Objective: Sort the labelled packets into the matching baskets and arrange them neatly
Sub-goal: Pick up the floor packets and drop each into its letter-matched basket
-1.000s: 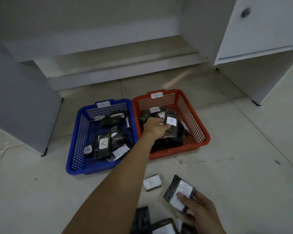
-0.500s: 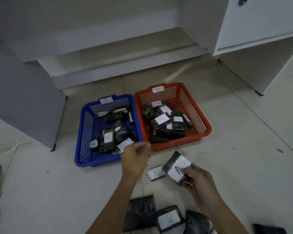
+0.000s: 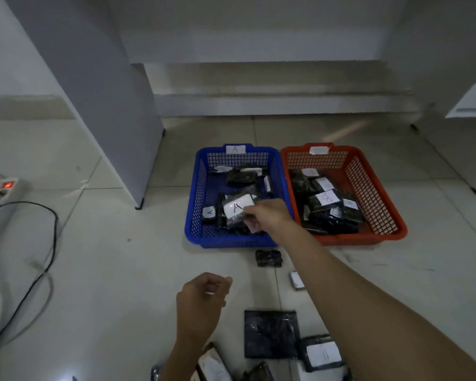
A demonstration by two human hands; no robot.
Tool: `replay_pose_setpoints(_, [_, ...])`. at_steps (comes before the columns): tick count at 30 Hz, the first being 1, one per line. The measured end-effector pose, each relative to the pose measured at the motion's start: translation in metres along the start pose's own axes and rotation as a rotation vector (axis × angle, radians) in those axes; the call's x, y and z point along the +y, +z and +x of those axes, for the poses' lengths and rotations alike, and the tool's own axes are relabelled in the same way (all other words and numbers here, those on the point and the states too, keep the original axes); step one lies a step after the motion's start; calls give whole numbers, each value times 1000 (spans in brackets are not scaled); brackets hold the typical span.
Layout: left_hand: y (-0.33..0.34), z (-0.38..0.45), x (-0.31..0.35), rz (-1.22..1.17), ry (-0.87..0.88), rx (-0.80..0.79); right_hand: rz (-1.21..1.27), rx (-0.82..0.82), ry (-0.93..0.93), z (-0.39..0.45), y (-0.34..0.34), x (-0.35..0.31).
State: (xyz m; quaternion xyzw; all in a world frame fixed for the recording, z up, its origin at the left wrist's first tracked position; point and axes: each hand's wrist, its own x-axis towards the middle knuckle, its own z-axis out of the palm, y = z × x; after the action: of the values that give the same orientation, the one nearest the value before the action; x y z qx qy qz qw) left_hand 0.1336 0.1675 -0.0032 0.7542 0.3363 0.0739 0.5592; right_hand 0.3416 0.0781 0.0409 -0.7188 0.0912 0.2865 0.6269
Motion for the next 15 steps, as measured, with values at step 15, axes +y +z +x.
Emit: replay_pose_setpoints(15, [53, 26, -14, 341, 296, -209, -305, 107, -146, -81, -136, 76])
